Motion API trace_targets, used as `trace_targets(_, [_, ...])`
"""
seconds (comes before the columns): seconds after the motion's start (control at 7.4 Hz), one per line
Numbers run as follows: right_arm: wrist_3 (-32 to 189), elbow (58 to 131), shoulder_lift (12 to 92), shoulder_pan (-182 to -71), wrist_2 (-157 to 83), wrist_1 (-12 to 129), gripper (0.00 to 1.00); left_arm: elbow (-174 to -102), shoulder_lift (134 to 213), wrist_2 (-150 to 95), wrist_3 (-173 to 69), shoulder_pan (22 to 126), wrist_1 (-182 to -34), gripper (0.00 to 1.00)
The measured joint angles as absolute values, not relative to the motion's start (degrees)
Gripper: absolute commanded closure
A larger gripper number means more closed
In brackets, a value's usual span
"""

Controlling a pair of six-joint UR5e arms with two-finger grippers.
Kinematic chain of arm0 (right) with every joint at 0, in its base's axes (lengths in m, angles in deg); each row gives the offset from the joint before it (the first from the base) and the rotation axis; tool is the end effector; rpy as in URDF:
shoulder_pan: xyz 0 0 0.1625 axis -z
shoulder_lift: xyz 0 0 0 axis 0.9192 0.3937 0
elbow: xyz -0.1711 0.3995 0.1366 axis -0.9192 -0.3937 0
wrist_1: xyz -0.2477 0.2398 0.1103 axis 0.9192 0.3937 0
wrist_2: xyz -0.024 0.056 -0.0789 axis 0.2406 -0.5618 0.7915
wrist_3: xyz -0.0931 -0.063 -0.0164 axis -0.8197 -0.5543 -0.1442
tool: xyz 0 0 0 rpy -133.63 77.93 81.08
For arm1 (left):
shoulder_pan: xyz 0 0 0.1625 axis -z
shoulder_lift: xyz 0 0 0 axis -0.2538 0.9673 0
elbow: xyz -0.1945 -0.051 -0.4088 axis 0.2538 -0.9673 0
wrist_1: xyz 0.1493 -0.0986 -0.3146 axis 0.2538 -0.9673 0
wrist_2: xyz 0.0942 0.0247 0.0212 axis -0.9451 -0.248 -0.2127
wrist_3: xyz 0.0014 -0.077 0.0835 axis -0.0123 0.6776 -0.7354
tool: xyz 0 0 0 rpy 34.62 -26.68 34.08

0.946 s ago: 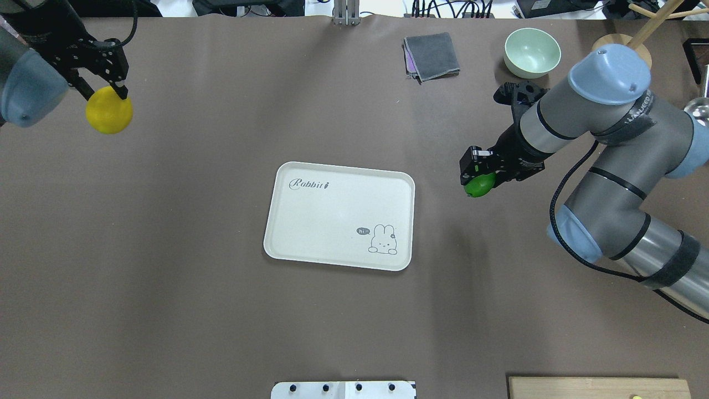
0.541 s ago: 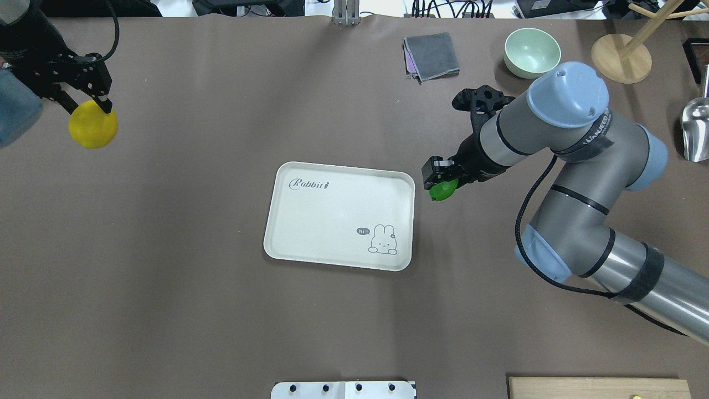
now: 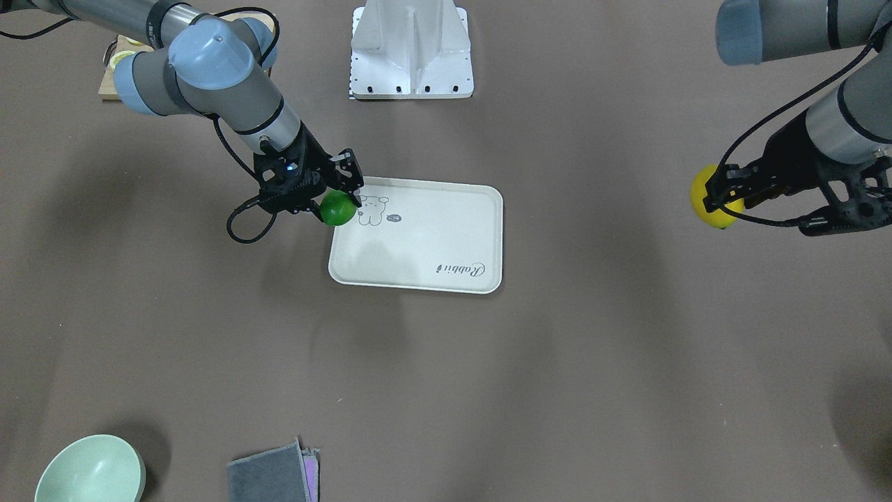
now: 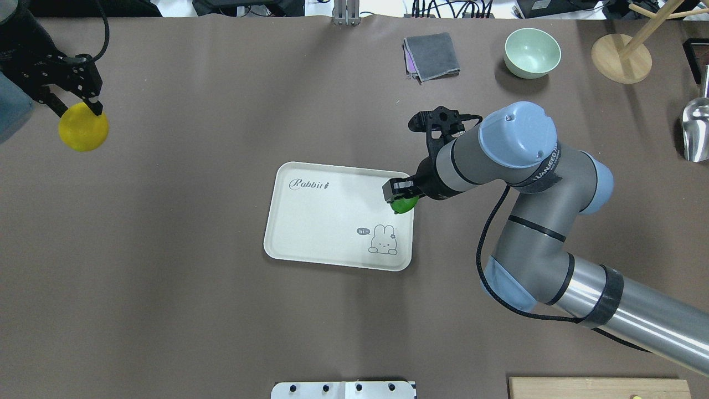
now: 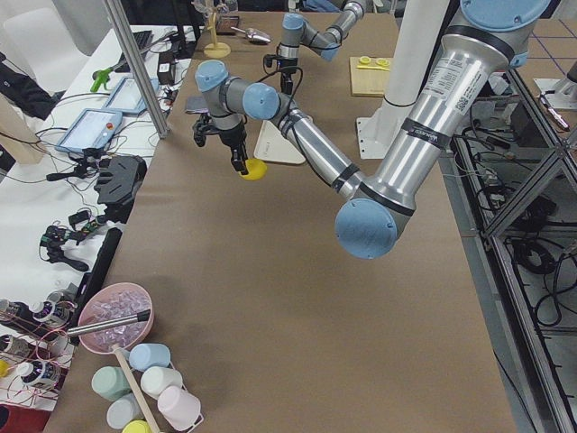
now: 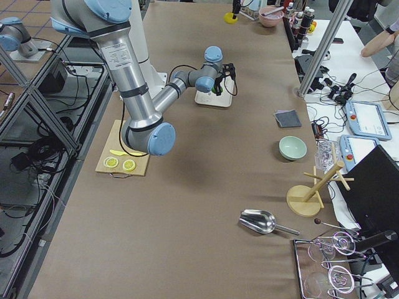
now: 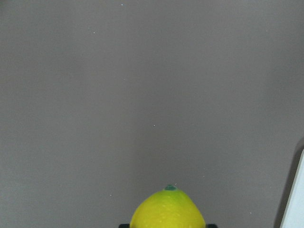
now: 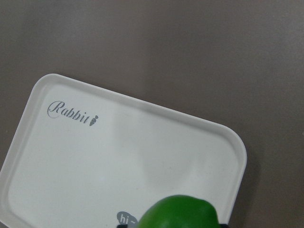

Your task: Place all lemons on tray

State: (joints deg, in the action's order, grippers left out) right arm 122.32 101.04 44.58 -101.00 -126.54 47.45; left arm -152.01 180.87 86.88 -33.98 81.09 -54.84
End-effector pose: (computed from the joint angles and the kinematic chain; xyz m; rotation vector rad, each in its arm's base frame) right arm -0.4636 -0.4226 0.3235 0.2513 -1.0853 -0.1422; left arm 0.1823 -0.5469 0.3926 -0.1499 0.8186 -0.0439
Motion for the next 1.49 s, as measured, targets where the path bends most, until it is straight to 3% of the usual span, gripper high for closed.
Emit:
trace_targets(0.68, [122.9, 100.1, 43.5, -99.9, -124.1, 47.6, 0.00, -148.7, 183.6, 89.2, -23.9, 78.3, -60.8, 1.00])
trace_targets(1.49, [121.2, 101.0, 47.9, -107.3, -131.4, 51.3, 0.00, -141.4, 192.6, 81.6, 0.4, 64.8, -74.6, 1.00])
